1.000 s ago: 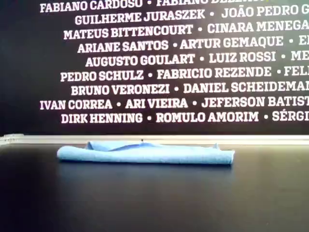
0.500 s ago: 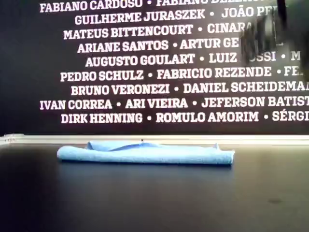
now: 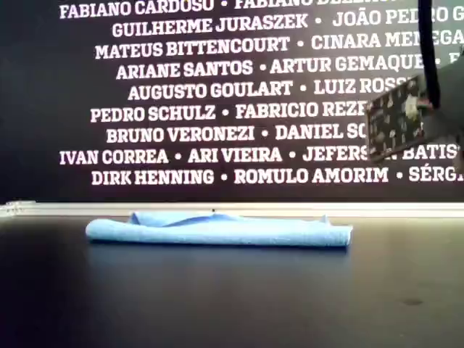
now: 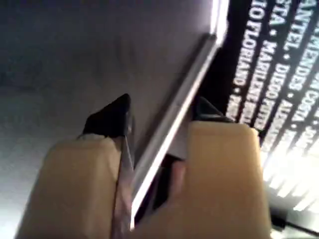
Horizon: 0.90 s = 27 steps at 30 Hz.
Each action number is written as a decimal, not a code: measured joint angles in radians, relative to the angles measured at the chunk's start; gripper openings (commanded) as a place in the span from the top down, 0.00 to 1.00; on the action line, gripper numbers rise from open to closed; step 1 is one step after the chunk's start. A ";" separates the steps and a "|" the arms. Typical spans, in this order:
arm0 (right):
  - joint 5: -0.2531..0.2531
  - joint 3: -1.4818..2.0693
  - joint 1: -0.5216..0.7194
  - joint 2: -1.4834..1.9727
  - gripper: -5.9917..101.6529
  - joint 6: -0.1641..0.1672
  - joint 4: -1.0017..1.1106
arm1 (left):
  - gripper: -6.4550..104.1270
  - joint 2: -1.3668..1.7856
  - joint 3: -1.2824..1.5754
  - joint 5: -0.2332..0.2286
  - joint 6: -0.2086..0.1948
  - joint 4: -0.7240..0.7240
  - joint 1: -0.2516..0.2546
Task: Fold a cloth
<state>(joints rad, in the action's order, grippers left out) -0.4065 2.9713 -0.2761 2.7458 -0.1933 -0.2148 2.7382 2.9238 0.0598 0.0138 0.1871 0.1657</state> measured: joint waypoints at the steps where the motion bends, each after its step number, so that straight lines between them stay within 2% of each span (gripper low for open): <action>1: 0.000 -0.014 -0.003 0.000 0.49 0.008 0.003 | 0.45 0.000 0.000 0.000 0.002 0.000 0.000; 3: 0.000 -0.035 -0.006 -0.011 0.49 0.023 0.003 | 0.45 -0.025 -0.012 0.000 0.002 -0.003 0.000; 6: 0.014 -0.121 -0.005 -0.077 0.46 0.029 0.003 | 0.43 -0.149 -0.104 0.003 0.000 -0.003 0.000; 8: 0.054 -0.199 -0.002 -0.167 0.40 0.031 0.003 | 0.39 -0.288 -0.215 0.003 0.000 -0.003 0.000; 13: 0.202 -0.453 0.008 -0.586 0.25 0.031 0.005 | 0.20 -0.773 -0.578 -0.003 0.000 -0.003 0.000; 16: 0.238 -0.626 0.008 -0.887 0.21 0.031 0.005 | 0.11 -0.983 -0.706 -0.002 0.000 -0.003 0.000; 19: 0.249 -0.764 0.006 -1.118 0.20 0.031 0.005 | 0.06 -1.042 -0.753 -0.002 0.003 -0.003 0.000; 27: 0.256 -0.973 -0.008 -1.370 0.20 0.025 0.005 | 0.06 -1.266 -0.960 -0.002 0.005 -0.006 0.000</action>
<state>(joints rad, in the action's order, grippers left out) -0.1503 1.9988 -0.2838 1.3760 -0.1687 -0.2102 1.4726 1.9635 0.0583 0.0184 0.1810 0.1657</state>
